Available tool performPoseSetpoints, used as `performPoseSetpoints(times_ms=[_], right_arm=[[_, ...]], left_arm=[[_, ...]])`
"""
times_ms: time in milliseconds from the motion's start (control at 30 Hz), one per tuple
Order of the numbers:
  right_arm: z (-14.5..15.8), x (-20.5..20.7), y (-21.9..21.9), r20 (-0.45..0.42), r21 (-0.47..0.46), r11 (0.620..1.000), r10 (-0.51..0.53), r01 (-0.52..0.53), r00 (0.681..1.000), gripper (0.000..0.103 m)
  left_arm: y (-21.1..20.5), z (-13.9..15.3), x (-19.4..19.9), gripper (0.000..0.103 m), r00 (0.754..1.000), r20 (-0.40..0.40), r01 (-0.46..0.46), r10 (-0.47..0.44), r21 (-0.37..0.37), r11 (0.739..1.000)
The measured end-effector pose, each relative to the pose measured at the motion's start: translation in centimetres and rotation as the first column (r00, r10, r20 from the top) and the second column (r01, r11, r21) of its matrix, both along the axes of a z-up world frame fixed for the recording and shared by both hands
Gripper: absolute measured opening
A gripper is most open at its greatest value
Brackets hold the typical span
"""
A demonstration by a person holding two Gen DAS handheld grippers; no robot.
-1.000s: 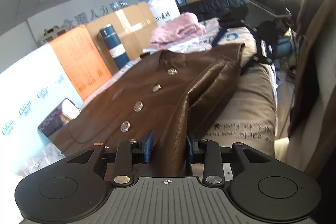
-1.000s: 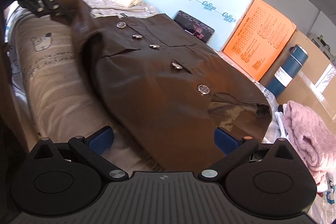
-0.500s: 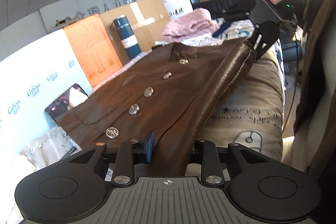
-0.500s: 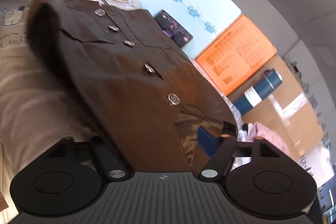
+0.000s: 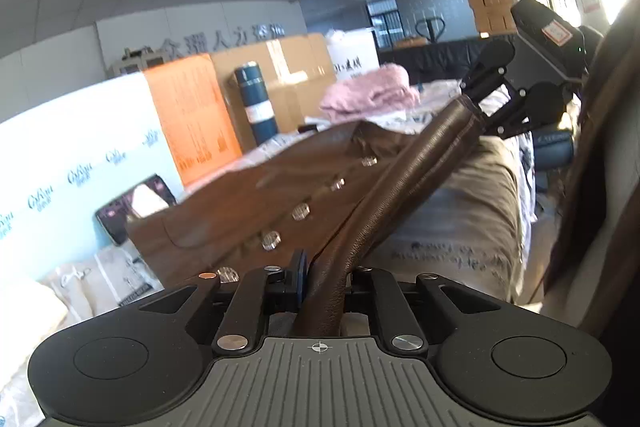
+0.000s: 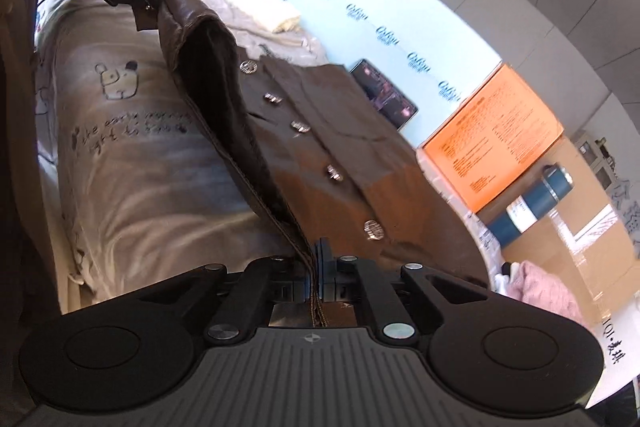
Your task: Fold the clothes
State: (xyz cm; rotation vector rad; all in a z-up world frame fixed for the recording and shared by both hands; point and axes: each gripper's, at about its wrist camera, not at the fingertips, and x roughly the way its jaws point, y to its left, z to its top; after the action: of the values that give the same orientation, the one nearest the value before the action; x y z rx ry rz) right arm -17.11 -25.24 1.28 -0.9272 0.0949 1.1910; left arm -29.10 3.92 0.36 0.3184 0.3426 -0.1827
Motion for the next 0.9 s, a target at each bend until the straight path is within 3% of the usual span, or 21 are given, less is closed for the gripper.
performPoseSetpoints(times_ms=[200, 367, 567, 733, 900], right_arm=[[2.5, 1.9, 1.5, 0.070, 0.076, 0.997, 0.008, -0.013, 0.998, 0.003], [4.2, 5.2, 3.5, 0.106, 0.113, 0.993, 0.006, -0.018, 0.994, 0.003], [5.8, 10.5, 7.2, 0.064, 0.080, 0.996, 0.044, -0.049, 0.997, 0.004], [5.8, 16.3, 10.7, -0.109, 0.027, 0.998, 0.058, -0.055, 0.992, 0.004], [4.6, 20.9, 12.8, -0.217, 0.010, 1.000, 0.012, -0.010, 0.976, 0.004]], left_arm=[[1.8, 2.3, 2.4, 0.014, 0.977, 0.194, -0.082, 0.088, -0.036, 0.996], [3.6, 3.5, 6.4, 0.016, 0.960, 0.236, -0.136, 0.149, -0.074, 0.988], [8.1, 4.1, 12.3, 0.017, 0.973, 0.126, -0.177, 0.195, -0.142, 0.974], [12.2, 3.5, 17.5, 0.017, 0.981, -0.028, -0.195, 0.194, -0.249, 0.949], [14.6, 1.6, 21.3, 0.017, 0.970, -0.118, -0.238, 0.211, -0.321, 0.917]])
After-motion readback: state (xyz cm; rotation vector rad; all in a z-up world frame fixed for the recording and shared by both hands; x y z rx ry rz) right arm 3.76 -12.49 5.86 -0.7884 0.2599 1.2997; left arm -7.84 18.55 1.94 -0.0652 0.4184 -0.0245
